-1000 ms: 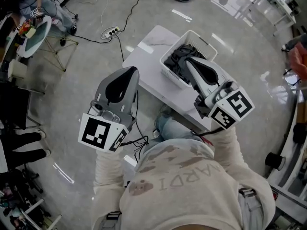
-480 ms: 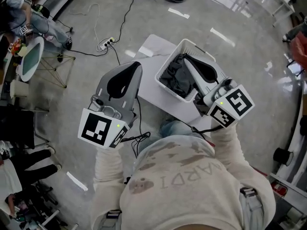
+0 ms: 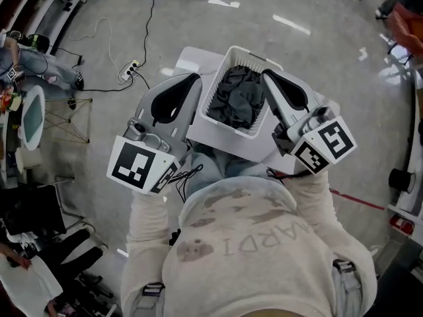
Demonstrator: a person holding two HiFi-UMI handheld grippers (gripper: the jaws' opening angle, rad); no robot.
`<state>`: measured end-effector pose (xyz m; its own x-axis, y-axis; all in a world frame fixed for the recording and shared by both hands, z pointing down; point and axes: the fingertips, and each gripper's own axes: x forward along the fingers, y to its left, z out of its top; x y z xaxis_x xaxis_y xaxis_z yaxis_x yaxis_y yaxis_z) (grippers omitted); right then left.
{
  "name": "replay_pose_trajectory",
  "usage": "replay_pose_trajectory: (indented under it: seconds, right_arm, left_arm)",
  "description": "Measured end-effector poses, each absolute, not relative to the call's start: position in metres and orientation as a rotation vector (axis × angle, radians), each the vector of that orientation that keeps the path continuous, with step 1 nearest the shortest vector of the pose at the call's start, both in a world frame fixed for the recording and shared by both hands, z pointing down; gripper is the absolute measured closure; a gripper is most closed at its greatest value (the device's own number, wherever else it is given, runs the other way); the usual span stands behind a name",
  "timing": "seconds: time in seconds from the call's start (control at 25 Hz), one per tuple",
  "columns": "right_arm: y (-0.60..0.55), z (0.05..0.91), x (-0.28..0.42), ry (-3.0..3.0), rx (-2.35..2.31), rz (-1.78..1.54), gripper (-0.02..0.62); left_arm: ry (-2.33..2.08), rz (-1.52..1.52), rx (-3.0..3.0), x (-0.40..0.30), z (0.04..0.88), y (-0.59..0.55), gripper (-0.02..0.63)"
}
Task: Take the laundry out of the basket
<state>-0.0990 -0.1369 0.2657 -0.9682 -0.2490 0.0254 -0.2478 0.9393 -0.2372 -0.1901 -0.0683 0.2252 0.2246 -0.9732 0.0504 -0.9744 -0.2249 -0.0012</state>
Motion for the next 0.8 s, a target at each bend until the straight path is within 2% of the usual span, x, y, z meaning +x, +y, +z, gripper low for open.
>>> replay_pose_trajectory:
  seconds: [0.48, 0.8]
  right_arm:
    - [-0.194, 0.328, -0.116, 3.045, -0.902, -0.565, 0.568]
    - [-0.219, 0.418, -0.141, 2.989, -1.261, -0.800, 0.568]
  left_arm:
    - [-1.430, 0.089, 2.682, -0.206, 0.260, -0.158, 0.606]
    - [-1.089, 0.108, 2.778, -0.234, 0.303, -0.210, 0.606]
